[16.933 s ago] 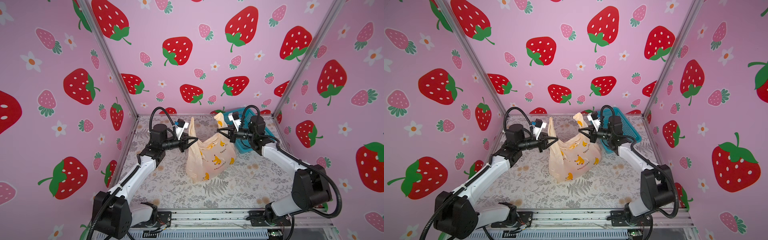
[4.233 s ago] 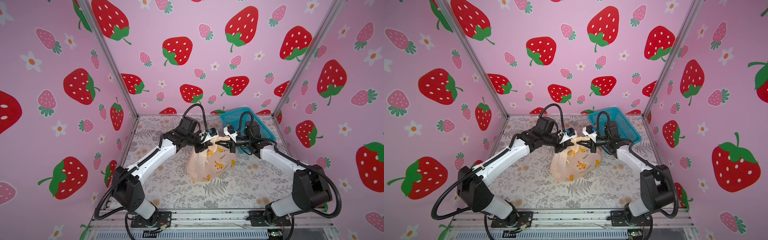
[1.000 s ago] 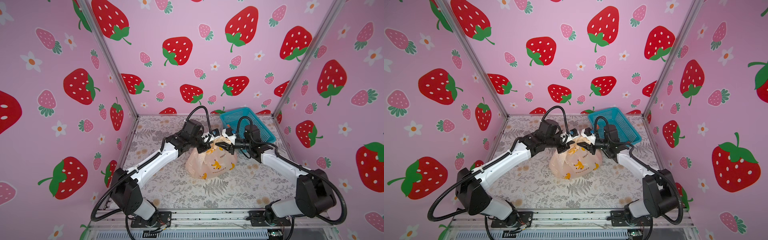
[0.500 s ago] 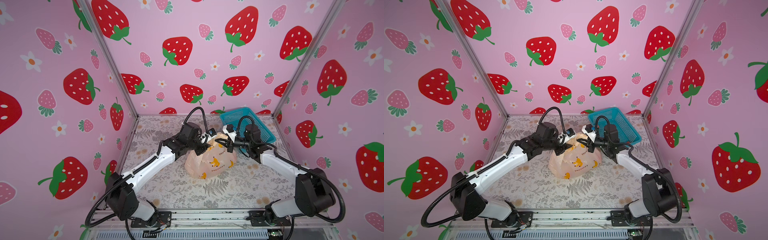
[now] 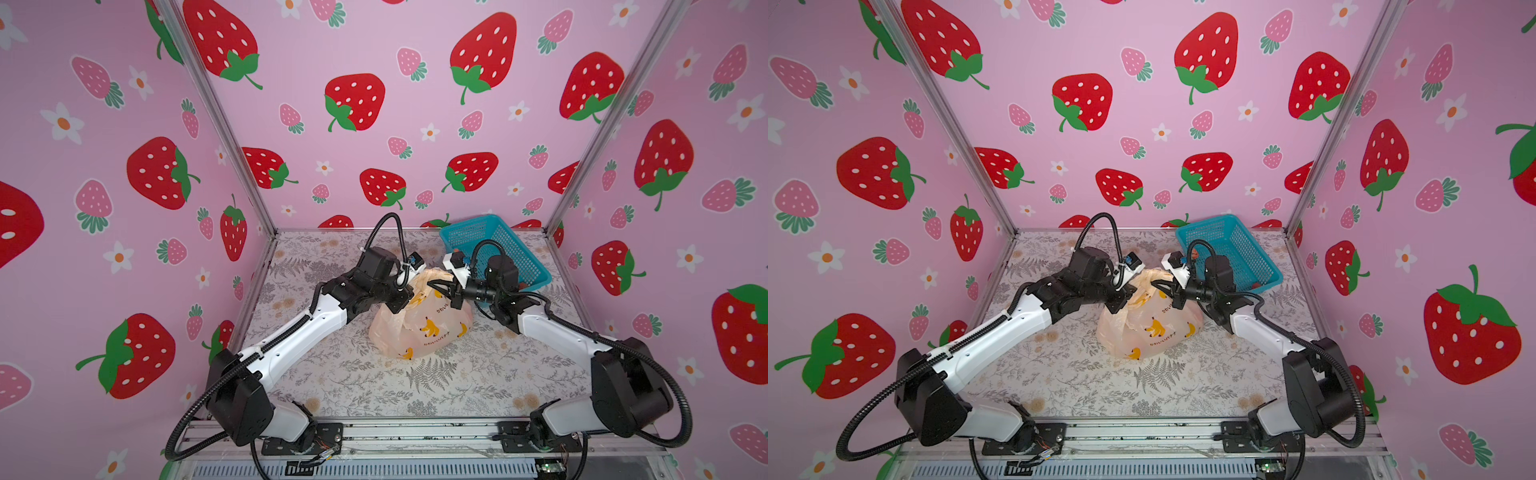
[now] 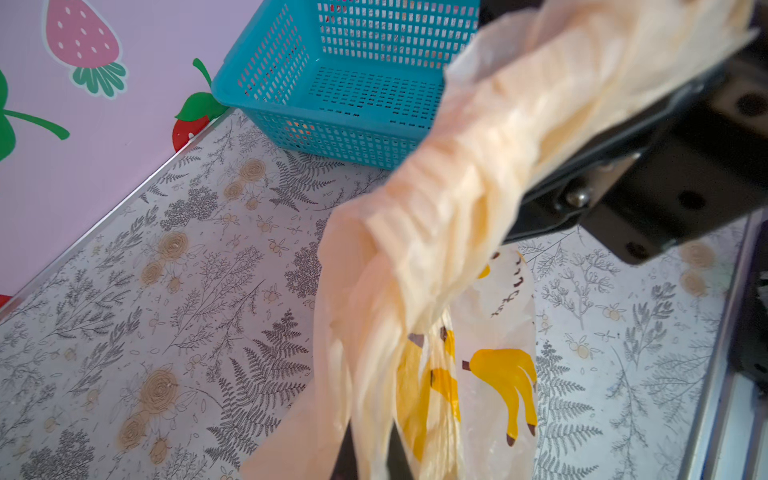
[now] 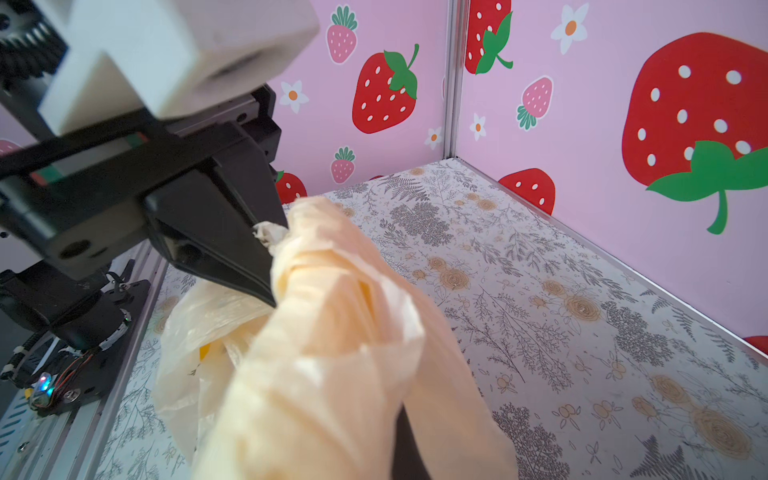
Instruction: Place the fake fruits into the plastic bag and tie a complex knot
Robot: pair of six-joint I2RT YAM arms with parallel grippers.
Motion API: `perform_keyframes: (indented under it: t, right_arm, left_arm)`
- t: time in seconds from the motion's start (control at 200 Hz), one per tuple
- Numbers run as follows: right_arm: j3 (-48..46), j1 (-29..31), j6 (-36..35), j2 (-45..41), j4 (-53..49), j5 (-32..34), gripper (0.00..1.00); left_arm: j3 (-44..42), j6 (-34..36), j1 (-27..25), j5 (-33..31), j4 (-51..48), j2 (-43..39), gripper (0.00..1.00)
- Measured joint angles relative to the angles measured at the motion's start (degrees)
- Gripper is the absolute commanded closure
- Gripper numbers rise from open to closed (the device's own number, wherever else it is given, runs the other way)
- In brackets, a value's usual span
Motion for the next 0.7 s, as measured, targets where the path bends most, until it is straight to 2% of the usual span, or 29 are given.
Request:
perform_keyframes:
  t: [0.15,0.34,0.7]
  right_arm:
    - [-0.5,0.3,0.2,-0.8,1.0,0.8,1.0]
    - [-0.5,0.3,0.5,-0.8,1.6,0.4,1.0]
    - [1.7,-0.2,-6.3,-0.8,-5.2,-2.9,0.63]
  left_arm:
    - [0.0,-2.7,-0.5,2.0,1.5,0.0,1.0]
    - [0.0,-2.3,-1.4,3.2,1.6,0.1,1.0]
    - [1.0,1.4,-1.7,2.3,0.1,1.0,1.0]
